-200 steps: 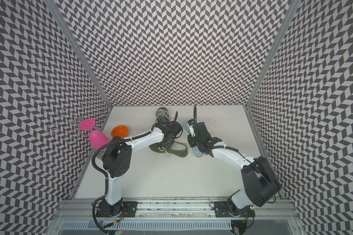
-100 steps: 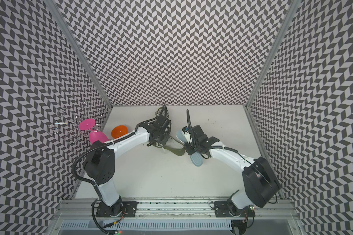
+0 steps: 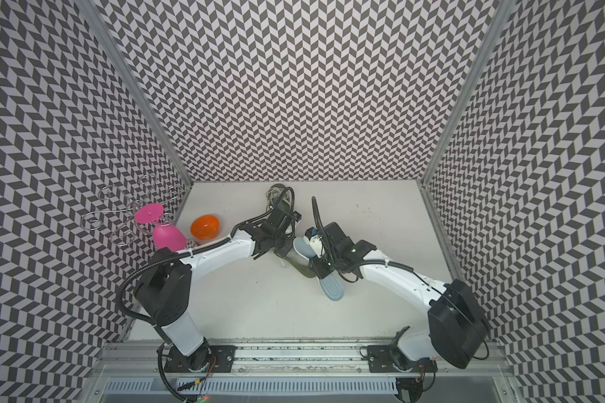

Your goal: Insert the insole into the shoe

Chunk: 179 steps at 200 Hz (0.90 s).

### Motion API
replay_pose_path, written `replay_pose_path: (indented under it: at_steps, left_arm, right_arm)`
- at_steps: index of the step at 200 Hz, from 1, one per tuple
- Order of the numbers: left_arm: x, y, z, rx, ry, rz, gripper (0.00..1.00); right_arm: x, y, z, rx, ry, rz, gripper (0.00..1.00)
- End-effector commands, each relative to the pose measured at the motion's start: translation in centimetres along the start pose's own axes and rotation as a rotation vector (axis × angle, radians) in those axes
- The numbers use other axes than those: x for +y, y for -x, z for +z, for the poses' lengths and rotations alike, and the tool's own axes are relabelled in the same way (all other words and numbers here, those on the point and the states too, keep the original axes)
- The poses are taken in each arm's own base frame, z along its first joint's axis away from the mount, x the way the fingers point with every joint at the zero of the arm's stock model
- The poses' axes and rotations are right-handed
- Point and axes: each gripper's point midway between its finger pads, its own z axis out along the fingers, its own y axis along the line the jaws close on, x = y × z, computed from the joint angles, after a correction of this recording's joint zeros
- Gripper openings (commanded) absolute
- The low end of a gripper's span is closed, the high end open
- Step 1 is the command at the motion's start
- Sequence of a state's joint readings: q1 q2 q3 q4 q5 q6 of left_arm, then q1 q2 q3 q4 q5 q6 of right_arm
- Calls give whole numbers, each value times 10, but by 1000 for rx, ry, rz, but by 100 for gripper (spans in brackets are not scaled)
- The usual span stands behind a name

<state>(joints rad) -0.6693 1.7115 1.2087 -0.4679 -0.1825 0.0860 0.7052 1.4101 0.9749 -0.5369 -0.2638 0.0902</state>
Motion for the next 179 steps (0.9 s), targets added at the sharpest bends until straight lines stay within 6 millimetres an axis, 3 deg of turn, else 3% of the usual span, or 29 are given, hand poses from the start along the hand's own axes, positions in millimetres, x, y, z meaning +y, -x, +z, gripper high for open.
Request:
replay_pose_path:
  at_steps: [1,26,80,116,179]
  left_arm:
    - [2,52,-34,-239,-24,-9,1]
    - [-2,58,-45,-297,-54,-13,2]
    - [-10,59,-47,-307,-51,28,3]
    - [-23,68,-60,-327,-74,48,6]
    - [-60,63,-72,-286,-217,82,8]
  right_arm:
    - [9,-8,5,15,50,37,35]
    - [12,-17,6,33,69,50,35]
    - [18,-22,9,80,61,52,35]
    - [9,-23,21,123,13,80,34]
    - [3,5,24,75,-40,112,34]
